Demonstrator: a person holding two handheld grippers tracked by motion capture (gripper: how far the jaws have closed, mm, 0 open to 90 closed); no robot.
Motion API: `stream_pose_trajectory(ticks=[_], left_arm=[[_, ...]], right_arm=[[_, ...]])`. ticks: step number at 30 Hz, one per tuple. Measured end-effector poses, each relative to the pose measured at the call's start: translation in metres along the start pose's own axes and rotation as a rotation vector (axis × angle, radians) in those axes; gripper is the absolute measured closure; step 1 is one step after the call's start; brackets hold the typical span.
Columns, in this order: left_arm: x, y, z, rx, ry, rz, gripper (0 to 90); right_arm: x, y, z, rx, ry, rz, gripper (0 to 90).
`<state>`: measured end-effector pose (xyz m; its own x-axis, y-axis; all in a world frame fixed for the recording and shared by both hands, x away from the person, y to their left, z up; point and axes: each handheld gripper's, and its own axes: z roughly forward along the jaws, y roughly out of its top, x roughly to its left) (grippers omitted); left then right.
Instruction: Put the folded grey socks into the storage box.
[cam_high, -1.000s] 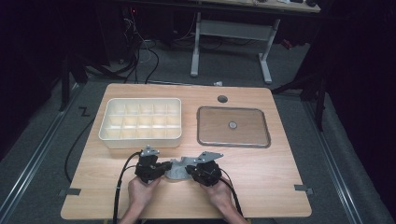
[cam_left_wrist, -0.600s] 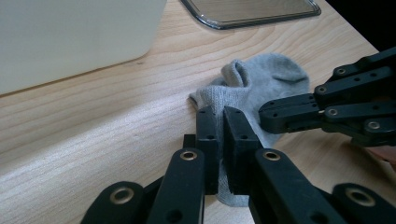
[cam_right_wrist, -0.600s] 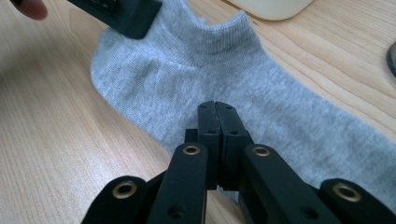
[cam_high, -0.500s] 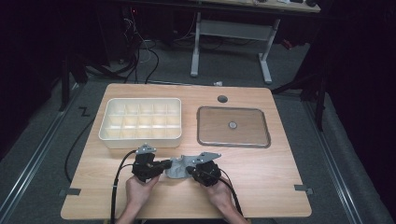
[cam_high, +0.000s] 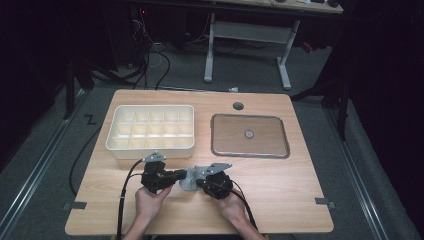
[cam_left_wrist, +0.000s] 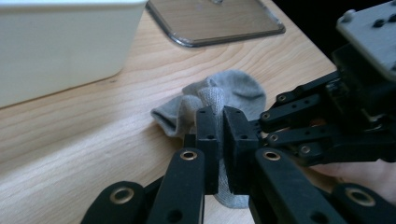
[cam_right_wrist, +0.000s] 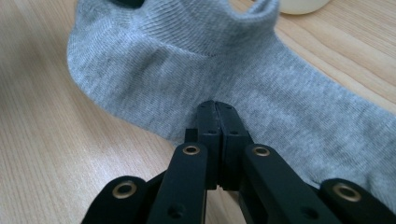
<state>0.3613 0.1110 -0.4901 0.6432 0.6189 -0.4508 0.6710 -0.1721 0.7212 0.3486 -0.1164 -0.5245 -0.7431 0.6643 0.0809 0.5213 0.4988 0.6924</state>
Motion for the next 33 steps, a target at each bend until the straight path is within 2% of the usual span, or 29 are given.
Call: stream_pose_trajectory(ticks=[2,5,10,16,20,24,27,33], left_arm=[[0.001,0.001,0.000,-0.011,-0.025,-0.017,85.8],[0.001,0.001,0.001,-0.019,-0.034,-0.017,85.9],[0.003,0.002,0.002,-0.034,-0.054,-0.030,85.9],[0.006,0.003,0.010,-0.038,-0.062,-0.040,85.9],[0.004,0.003,0.012,-0.009,-0.018,0.003,85.9],[0.001,0.007,0.009,-0.009,0.011,0.035,85.8],[-0.001,0.009,0.007,-0.007,0.030,0.053,85.9],[-0.001,0.009,0.008,-0.010,0.038,0.046,85.8]], right_arm=[[0.001,0.003,0.002,0.013,0.002,-0.012,90.0],[0.003,0.008,0.006,0.019,0.017,-0.019,90.0],[0.005,0.011,0.012,0.011,0.053,-0.001,90.0],[0.010,0.015,0.017,0.011,0.060,-0.009,89.9],[0.012,0.015,0.012,0.006,0.033,-0.038,86.3],[0.011,0.015,-0.002,-0.039,0.000,-0.036,83.6],[0.005,0.014,-0.014,-0.048,-0.052,-0.040,81.0],[-0.017,0.003,-0.033,-0.075,-0.127,0.034,77.7]])
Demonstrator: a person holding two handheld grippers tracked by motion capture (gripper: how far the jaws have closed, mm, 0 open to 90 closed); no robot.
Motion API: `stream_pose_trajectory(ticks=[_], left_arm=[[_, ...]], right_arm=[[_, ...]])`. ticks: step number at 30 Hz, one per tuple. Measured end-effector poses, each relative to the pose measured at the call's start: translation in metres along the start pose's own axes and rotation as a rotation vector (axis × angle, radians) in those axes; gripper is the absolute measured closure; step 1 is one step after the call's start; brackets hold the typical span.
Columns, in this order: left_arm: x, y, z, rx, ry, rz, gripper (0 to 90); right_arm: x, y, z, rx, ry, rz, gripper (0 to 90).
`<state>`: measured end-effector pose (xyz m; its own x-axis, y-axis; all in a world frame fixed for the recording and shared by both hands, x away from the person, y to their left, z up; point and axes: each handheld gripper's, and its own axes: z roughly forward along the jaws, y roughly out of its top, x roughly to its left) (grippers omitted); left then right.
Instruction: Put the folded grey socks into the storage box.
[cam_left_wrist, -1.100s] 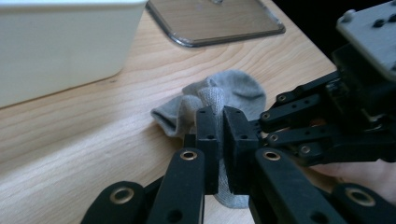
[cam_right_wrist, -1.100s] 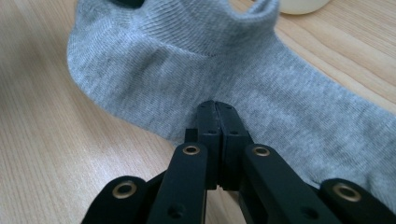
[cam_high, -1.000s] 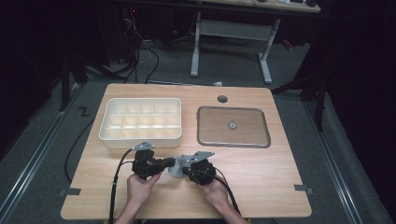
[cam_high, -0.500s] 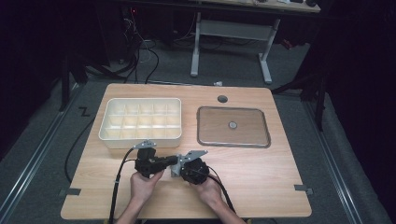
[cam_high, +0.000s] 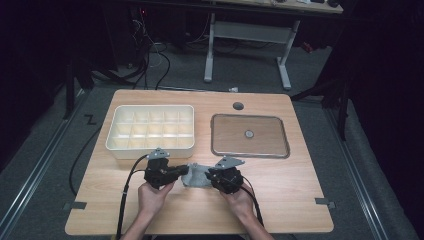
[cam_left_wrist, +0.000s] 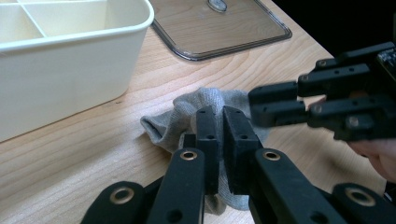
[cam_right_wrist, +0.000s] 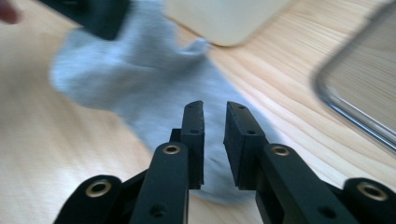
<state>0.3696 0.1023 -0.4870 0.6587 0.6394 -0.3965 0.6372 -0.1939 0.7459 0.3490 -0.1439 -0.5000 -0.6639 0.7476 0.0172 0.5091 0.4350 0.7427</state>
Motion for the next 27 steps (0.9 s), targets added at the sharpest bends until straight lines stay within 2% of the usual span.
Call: stream_pose_trajectory(ticks=[2,5,10,14,18,21,25,27], left_arm=[[0.000,0.000,0.001,0.000,0.001,-0.001,85.8],[-0.001,0.000,0.001,0.004,0.001,-0.002,85.8],[-0.001,0.000,0.001,0.007,0.002,-0.003,85.8],[-0.002,0.000,0.002,0.006,0.001,-0.006,85.8],[-0.003,0.001,0.004,0.009,-0.004,-0.006,85.7],[-0.007,0.005,0.006,0.009,-0.008,0.004,85.7],[-0.012,0.010,0.010,0.014,-0.017,0.023,85.6],[-0.013,0.012,0.011,0.011,-0.036,0.018,85.6]], right_arm=[[-0.007,-0.004,-0.003,0.001,-0.021,0.024,77.7],[-0.012,-0.009,-0.003,0.006,-0.053,0.034,77.6],[-0.016,-0.013,0.003,0.025,-0.061,0.066,76.5],[-0.015,-0.017,0.012,0.063,-0.065,0.051,76.0],[-0.013,-0.019,0.014,0.059,-0.067,0.041,75.8],[-0.013,-0.019,0.015,0.059,-0.069,0.018,75.8],[-0.012,-0.019,0.015,0.056,-0.063,0.012,76.1],[-0.012,-0.019,0.016,0.052,-0.060,0.007,76.2]])
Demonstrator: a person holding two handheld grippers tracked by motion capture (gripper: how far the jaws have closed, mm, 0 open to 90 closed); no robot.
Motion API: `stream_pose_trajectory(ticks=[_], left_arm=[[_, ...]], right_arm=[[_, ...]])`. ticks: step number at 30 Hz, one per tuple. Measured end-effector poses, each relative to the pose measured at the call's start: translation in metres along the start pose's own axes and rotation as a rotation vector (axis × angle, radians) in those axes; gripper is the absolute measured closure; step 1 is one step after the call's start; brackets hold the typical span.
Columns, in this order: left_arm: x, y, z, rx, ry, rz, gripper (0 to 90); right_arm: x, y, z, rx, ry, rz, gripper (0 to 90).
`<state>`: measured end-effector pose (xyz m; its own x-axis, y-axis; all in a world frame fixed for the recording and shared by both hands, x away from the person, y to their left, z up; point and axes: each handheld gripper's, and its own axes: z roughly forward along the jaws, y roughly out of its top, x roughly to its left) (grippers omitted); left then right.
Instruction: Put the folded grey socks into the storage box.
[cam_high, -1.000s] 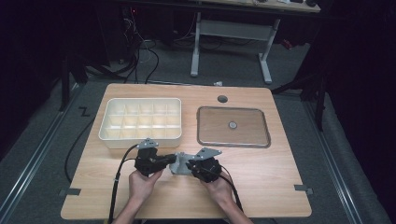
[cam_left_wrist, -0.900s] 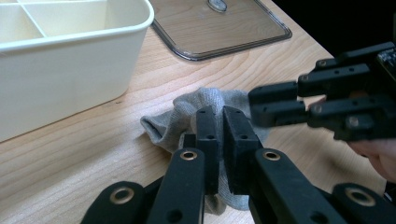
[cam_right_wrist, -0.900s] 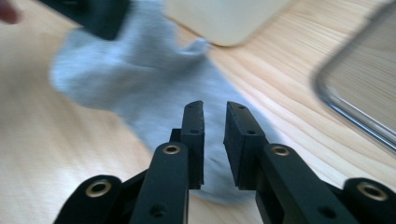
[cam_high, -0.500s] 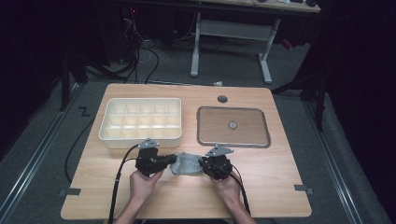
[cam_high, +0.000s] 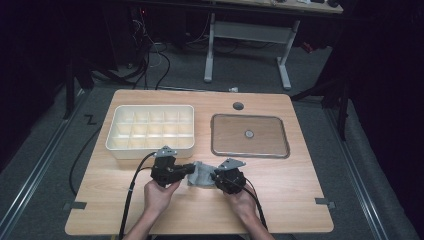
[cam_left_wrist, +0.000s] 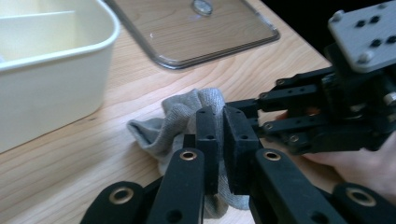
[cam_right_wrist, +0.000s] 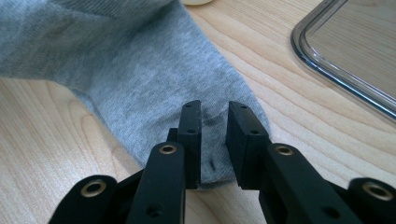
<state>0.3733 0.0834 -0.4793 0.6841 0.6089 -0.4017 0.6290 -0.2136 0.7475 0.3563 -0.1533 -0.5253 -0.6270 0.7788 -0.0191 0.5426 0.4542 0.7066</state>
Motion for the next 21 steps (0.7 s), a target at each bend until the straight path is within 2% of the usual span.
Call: stream_pose_trajectory(ticks=[4,9,14,21], left_arm=[[0.000,0.001,0.003,0.003,-0.010,-0.012,85.5],[-0.004,0.004,0.004,0.009,0.004,0.014,85.3],[-0.008,0.008,0.007,0.020,0.000,0.039,85.2],[-0.009,0.011,0.017,0.049,-0.002,0.042,85.0]], right_arm=[[0.000,0.001,0.001,0.002,0.010,-0.014,76.4],[0.003,0.004,0.005,0.002,0.023,-0.032,76.6],[0.005,0.007,0.007,-0.001,0.046,-0.045,76.9],[0.007,0.008,0.009,-0.004,0.078,-0.048,77.4]])
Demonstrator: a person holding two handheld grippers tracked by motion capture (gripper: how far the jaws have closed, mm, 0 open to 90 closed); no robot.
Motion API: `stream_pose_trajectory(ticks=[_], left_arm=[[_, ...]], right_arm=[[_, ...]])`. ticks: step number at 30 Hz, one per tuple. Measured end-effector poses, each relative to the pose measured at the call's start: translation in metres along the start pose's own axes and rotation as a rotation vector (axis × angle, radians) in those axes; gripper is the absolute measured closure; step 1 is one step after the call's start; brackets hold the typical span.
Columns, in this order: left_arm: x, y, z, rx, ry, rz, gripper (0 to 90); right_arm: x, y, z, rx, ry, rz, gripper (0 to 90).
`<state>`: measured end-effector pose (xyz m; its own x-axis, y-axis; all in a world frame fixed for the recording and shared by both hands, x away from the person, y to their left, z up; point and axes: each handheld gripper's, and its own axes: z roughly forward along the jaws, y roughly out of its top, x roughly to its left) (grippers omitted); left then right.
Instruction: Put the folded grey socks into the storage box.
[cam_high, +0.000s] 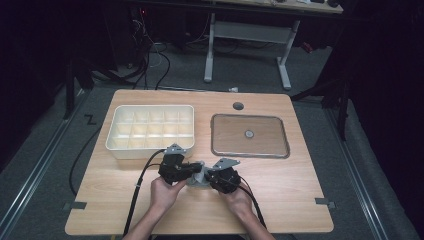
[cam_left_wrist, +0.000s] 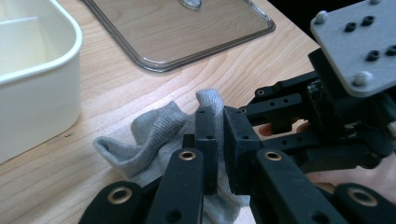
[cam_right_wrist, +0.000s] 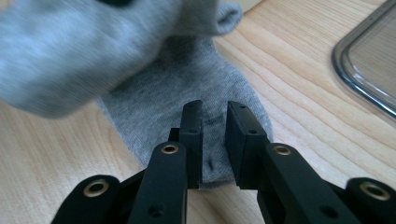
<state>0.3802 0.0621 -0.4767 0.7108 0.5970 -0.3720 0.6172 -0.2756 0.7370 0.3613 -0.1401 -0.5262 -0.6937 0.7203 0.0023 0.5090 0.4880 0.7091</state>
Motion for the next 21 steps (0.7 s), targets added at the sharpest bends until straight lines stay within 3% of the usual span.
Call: stream_pose_trajectory(ticks=[6,15,21], left_arm=[[0.000,0.002,0.012,0.030,-0.001,0.006,85.0],[0.005,-0.002,0.028,0.066,0.044,0.011,85.3],[0.009,-0.003,0.028,0.078,0.066,0.021,85.5]], right_arm=[[0.000,0.000,0.001,-0.005,0.024,0.001,77.5],[0.002,0.000,0.000,-0.009,0.018,0.008,72.5],[-0.002,-0.003,-0.011,-0.047,0.002,0.060,65.2]])
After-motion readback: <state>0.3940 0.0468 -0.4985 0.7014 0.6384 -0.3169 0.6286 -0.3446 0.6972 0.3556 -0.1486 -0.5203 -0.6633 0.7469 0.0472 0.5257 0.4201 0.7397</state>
